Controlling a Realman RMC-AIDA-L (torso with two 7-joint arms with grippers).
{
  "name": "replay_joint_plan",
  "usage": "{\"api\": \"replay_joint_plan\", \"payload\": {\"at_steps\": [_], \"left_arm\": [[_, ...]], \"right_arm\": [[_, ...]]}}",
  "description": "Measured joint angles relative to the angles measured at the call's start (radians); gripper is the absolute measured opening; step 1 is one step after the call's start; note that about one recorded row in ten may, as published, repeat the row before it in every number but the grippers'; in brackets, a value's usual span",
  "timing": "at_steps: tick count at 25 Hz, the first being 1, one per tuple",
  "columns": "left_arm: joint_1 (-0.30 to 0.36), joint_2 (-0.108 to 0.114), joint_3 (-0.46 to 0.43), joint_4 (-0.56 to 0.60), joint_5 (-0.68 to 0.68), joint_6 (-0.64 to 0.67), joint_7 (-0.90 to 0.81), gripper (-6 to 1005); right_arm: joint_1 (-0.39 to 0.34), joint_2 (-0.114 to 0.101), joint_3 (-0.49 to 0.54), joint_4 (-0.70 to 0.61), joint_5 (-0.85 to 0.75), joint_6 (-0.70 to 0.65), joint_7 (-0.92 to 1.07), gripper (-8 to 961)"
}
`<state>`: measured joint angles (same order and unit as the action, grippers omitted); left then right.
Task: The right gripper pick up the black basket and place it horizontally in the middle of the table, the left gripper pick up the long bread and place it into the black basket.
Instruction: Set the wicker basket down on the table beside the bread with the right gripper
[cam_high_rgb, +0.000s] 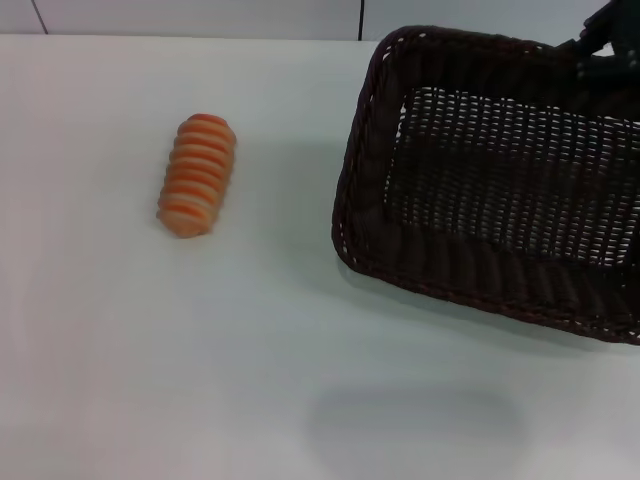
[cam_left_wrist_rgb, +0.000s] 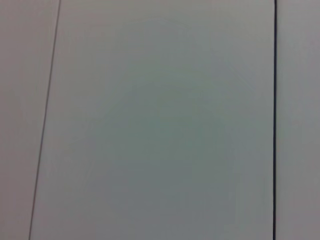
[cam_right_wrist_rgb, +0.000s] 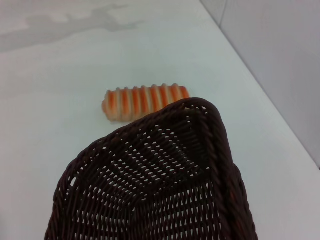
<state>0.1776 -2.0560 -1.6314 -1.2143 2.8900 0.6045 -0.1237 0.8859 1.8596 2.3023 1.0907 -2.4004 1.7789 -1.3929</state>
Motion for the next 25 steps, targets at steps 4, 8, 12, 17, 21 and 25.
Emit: {"api": "replay_joint_plan", "payload": {"at_steps": [4, 8, 12, 17, 21, 25], "left_arm": [[0.010, -0.002, 0.009, -0.033, 0.000, -0.023, 0.022, 845], [0.009, -0.003, 0.018, -0.057, 0.000, -0.048, 0.040, 845], [-0.003, -0.003, 0.023, -0.072, 0.000, -0.076, 0.061, 845], [-0.027, -0.003, 0.022, -0.067, 0.000, -0.086, 0.070, 845], [-0.054, -0.003, 0.014, -0.046, -0.001, -0.104, 0.071, 845], [-0.097, -0.003, -0.005, -0.004, -0.001, -0.112, 0.069, 845]], "right_arm": [[0.006, 0.000, -0.006, -0.042, 0.000, -0.028, -0.059, 181], [0.010, 0.000, -0.017, -0.093, -0.001, -0.066, -0.108, 181], [0.034, 0.002, -0.018, -0.158, 0.005, -0.118, -0.145, 181], [0.072, 0.004, -0.015, -0.200, 0.035, -0.177, -0.162, 181], [0.101, 0.006, -0.019, -0.249, 0.054, -0.217, -0.179, 182], [0.115, 0.011, -0.029, -0.298, 0.077, -0.235, -0.196, 182]]}}
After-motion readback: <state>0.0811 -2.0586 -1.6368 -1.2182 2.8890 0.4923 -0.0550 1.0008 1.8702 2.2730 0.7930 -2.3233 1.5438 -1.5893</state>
